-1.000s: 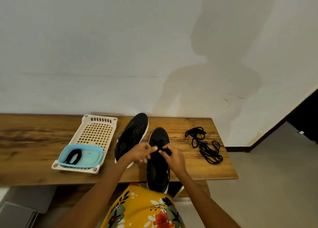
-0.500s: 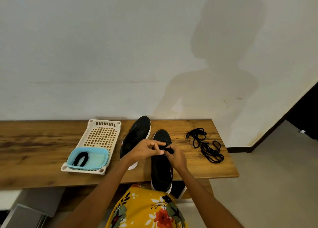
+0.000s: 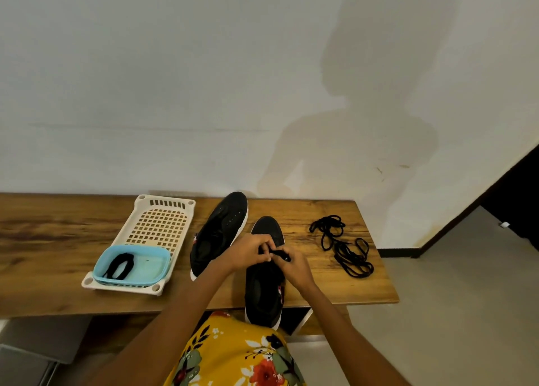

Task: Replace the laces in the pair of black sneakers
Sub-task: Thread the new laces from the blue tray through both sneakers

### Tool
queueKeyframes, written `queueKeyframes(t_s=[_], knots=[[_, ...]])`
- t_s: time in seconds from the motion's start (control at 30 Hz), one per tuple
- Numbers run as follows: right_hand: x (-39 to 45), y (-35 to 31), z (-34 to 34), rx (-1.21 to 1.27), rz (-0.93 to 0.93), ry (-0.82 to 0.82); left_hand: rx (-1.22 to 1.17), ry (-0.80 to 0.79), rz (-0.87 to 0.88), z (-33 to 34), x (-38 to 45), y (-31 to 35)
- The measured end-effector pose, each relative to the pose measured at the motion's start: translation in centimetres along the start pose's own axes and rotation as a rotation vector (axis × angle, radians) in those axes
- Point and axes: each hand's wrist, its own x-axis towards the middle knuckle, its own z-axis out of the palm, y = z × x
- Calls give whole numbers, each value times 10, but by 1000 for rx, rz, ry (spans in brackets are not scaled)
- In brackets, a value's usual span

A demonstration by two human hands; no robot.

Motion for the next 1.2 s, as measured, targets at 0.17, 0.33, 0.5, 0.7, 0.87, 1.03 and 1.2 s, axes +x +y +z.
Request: queueKeyframes(t_s=[0.17,0.33,0.5,0.7,0.87,1.03,1.2], knots=[[-1,5,-3,31,-34,-41,126,98,26,3,5,-3],[-5,7,-3,23,-38,-62,219,-7,44,-1,12,-9],[-8,2,-2,-22,9,-41,347,-34,72,-6,22,-9],[-3,-2,-2,-281,6,21,316,-85,54,-10,26,-6],[-5,-10,10,-479,11,134,147,-93,-23,-10,23,-1],[-8,-14,11,-559,8,179,-43,-30,-304,-8,29,5],[-11,-15,10,-647,-54,182,-179,-149,-536,-13,36,14]])
